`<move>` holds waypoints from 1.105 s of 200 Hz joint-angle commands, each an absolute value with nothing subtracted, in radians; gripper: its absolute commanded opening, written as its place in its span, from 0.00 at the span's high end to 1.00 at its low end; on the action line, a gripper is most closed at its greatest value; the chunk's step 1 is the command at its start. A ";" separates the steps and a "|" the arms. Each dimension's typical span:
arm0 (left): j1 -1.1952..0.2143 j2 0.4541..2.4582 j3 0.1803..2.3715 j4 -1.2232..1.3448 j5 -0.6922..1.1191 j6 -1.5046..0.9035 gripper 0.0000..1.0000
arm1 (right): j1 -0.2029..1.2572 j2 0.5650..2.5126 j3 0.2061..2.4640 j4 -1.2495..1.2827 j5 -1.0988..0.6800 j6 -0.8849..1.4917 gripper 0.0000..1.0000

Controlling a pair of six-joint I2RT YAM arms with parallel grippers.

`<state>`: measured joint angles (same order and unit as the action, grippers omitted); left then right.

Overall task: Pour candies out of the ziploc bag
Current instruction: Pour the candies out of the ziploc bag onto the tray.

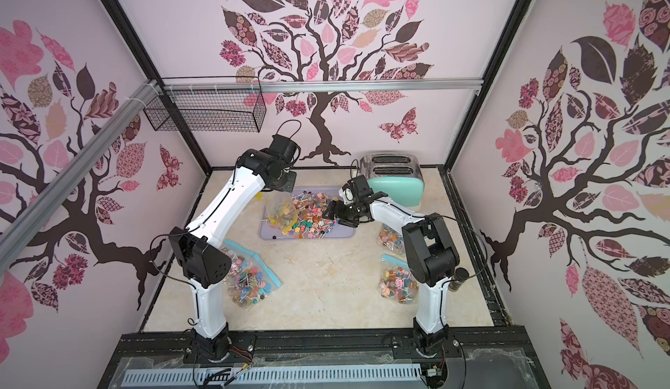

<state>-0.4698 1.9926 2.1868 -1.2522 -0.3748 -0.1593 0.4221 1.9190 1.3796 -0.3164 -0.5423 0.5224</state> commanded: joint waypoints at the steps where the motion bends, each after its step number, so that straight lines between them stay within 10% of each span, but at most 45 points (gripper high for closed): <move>1: -0.481 2.012 2.207 -1.272 -0.479 -0.163 1.00 | 0.419 1.891 1.387 -0.316 -0.540 0.511 0.17; 38: -0.533 2.095 2.469 -1.454 -0.621 -0.139 1.00 | 0.419 1.892 1.378 -0.318 -0.526 0.504 0.16; 221: -0.492 2.110 2.377 -1.341 -0.623 -0.128 1.00 | 0.419 1.853 1.318 -0.331 -0.525 0.468 0.16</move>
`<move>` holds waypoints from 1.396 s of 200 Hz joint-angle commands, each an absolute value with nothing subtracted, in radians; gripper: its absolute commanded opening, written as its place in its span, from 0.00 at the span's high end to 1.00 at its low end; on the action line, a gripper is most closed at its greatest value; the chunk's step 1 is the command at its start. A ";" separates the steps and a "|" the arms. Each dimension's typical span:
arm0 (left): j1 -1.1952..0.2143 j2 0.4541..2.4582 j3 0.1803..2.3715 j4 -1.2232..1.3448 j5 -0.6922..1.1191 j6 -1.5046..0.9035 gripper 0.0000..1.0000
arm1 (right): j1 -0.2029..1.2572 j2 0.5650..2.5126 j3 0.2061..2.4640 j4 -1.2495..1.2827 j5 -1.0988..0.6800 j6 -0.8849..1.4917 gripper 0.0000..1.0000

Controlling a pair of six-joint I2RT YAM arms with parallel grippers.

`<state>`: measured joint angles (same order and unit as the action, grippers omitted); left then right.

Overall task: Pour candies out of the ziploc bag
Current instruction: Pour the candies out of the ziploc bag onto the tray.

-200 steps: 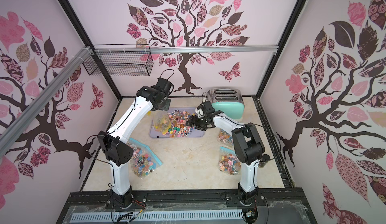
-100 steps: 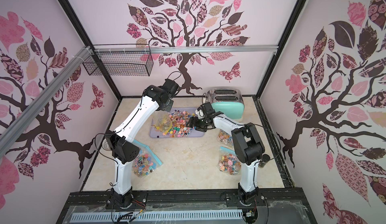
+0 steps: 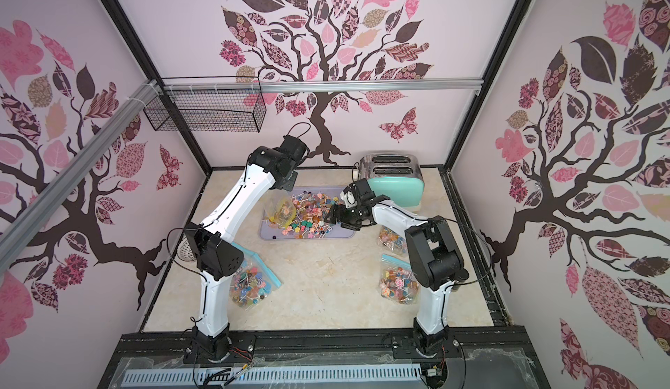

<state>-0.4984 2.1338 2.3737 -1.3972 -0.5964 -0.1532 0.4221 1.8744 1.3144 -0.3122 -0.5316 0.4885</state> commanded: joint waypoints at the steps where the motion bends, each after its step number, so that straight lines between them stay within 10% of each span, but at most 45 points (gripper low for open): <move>1: -0.489 2.107 2.370 -1.336 -0.617 -0.128 1.00 | 0.419 1.853 1.317 -0.331 -0.524 0.470 0.16; 66: -0.480 2.210 2.611 -1.501 -0.634 -0.199 1.00 | 0.418 1.829 1.284 -0.325 -0.534 0.462 0.16; 120: -0.512 2.067 2.251 -1.240 -0.636 -0.150 1.00 | 0.419 1.824 1.273 -0.318 -0.522 0.452 0.16; 145: -0.510 2.122 2.494 -1.443 -0.567 -0.228 1.00 | 0.419 1.825 1.275 -0.319 -0.561 0.456 0.16; 212: -0.491 2.047 2.319 -1.259 -0.534 -0.190 1.00 | 0.419 1.787 1.235 -0.292 -0.568 0.465 0.16; 279: -0.492 2.035 2.353 -1.279 -0.370 -0.280 1.00 | 0.532 1.803 1.210 -0.086 -0.778 0.557 0.48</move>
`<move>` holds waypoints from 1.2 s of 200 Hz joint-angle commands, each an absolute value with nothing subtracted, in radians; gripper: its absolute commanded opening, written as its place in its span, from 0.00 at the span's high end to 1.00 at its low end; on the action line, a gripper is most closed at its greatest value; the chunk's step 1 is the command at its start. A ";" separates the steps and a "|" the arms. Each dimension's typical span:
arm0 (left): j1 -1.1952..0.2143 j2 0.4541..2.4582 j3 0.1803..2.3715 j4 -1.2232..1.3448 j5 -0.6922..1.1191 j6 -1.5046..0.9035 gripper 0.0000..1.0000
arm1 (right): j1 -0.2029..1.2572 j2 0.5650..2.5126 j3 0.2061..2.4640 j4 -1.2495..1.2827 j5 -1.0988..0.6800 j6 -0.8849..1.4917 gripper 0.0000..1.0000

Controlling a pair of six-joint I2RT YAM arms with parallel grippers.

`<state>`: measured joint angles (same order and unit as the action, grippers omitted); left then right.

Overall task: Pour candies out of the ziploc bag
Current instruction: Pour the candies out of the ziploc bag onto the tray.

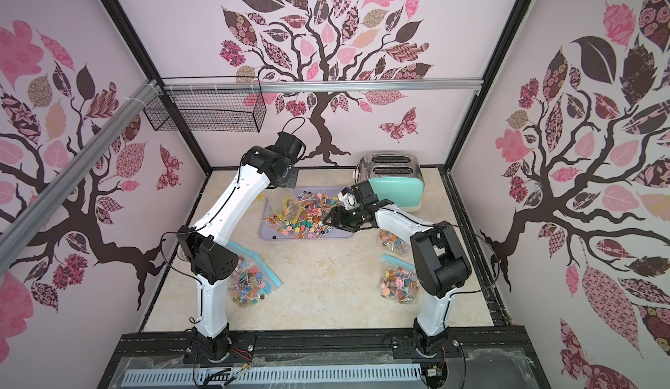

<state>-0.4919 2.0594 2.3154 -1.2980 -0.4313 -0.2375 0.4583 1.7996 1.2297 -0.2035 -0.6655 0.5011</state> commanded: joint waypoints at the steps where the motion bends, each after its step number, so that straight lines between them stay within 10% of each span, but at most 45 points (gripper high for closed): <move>1: -0.492 2.035 2.356 -1.280 -0.370 -0.281 1.00 | 0.534 1.804 1.209 -0.078 -0.780 0.562 0.49; 64: -0.477 2.048 2.429 -1.336 -0.336 -0.365 1.00 | 0.658 1.876 1.001 0.740 -0.699 0.986 1.00; 240: -0.427 1.965 2.348 -1.345 -0.143 -0.437 1.00 | 0.670 2.018 1.331 0.560 -0.088 0.855 1.00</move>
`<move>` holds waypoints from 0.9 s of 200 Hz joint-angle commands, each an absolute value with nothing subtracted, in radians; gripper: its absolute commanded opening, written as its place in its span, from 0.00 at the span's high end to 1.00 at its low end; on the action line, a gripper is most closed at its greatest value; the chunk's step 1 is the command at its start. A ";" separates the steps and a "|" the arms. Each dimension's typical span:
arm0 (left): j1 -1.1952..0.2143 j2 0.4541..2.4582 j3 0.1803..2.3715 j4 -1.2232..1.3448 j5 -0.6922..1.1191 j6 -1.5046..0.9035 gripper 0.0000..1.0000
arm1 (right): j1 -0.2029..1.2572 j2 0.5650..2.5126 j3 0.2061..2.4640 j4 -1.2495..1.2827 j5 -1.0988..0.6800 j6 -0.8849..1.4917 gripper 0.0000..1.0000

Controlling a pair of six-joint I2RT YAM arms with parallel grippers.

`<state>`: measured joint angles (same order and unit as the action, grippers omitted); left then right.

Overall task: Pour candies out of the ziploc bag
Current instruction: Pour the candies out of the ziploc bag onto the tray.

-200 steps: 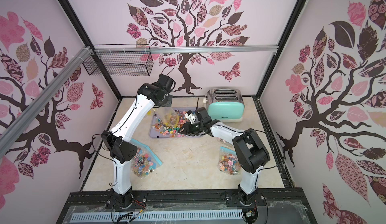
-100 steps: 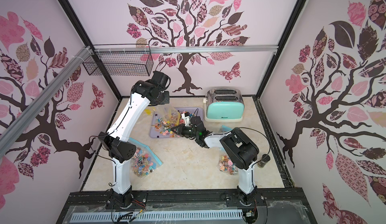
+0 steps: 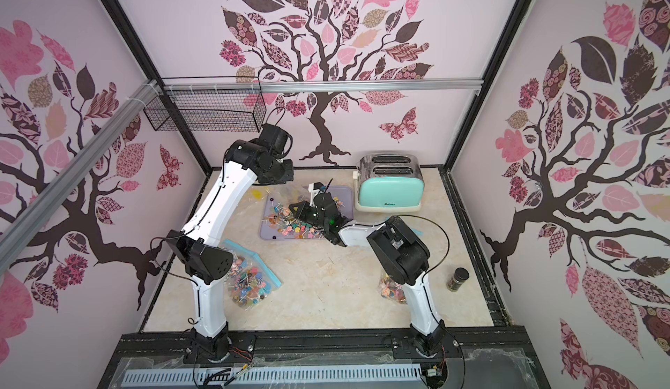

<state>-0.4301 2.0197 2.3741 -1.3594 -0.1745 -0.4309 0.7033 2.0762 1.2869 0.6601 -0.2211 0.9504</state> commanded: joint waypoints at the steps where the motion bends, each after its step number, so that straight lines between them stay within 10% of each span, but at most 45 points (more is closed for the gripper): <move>1: -0.427 1.964 2.347 -1.344 -0.143 -0.437 1.00 | 0.669 2.016 1.332 0.557 -0.087 0.854 1.00; 52: -0.428 1.946 2.324 -1.346 -0.148 -0.434 1.00 | 0.615 1.894 1.257 0.482 -0.111 0.759 0.99; 96: -0.426 1.978 2.375 -1.380 -0.153 -0.430 1.00 | 0.618 1.719 1.098 0.417 -0.211 0.400 0.61; 120: -0.425 1.986 2.385 -1.383 -0.150 -0.430 1.00 | 0.617 1.657 1.055 0.361 -0.211 0.166 0.16; 180: -0.426 1.988 2.385 -1.380 -0.131 -0.440 1.00 | 0.621 1.697 1.058 0.420 -0.297 -0.078 0.00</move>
